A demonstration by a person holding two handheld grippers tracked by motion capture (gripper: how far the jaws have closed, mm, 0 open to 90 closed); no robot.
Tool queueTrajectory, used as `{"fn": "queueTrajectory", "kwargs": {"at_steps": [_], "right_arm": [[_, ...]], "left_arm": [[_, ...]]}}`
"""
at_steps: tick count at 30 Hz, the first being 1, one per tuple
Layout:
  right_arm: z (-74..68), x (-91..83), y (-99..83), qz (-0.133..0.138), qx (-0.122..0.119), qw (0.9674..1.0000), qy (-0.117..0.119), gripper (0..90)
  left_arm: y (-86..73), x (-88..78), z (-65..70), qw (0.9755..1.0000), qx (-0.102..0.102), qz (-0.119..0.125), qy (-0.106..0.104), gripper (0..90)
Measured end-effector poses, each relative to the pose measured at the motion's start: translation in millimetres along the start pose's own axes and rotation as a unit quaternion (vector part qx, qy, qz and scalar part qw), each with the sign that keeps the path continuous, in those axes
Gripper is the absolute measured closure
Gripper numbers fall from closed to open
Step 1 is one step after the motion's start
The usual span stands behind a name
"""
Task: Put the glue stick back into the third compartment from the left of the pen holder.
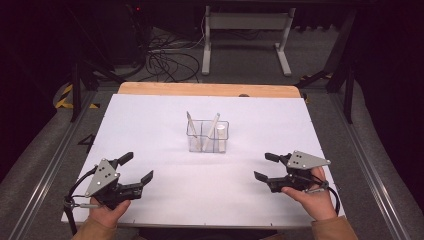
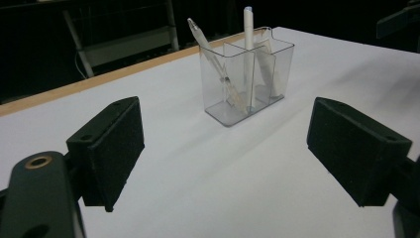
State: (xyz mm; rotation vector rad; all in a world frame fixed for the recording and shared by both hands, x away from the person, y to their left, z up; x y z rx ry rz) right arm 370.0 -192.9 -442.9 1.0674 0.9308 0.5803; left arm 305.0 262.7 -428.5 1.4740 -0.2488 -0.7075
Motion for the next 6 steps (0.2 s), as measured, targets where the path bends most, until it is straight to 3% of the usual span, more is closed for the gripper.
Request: {"fn": "queueTrajectory", "kwargs": {"at_steps": [6], "right_arm": [[2.2, -1.6, 0.4, 0.002, 0.007, 0.9999, -0.009, 23.9]], "left_arm": [[-2.8, 0.2, -1.3, 1.0, 0.005, 0.001, 0.006, 14.9]]}}
Point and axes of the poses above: each handheld gripper's, and its own axes: x roughly forward along the jaws, y roughly out of its top, z roughly to its right, the point moved 3 cm from there along x, roughly forward along the jaws, and after that the axes turned 11 degrees about -x, right-handed, at the moved point
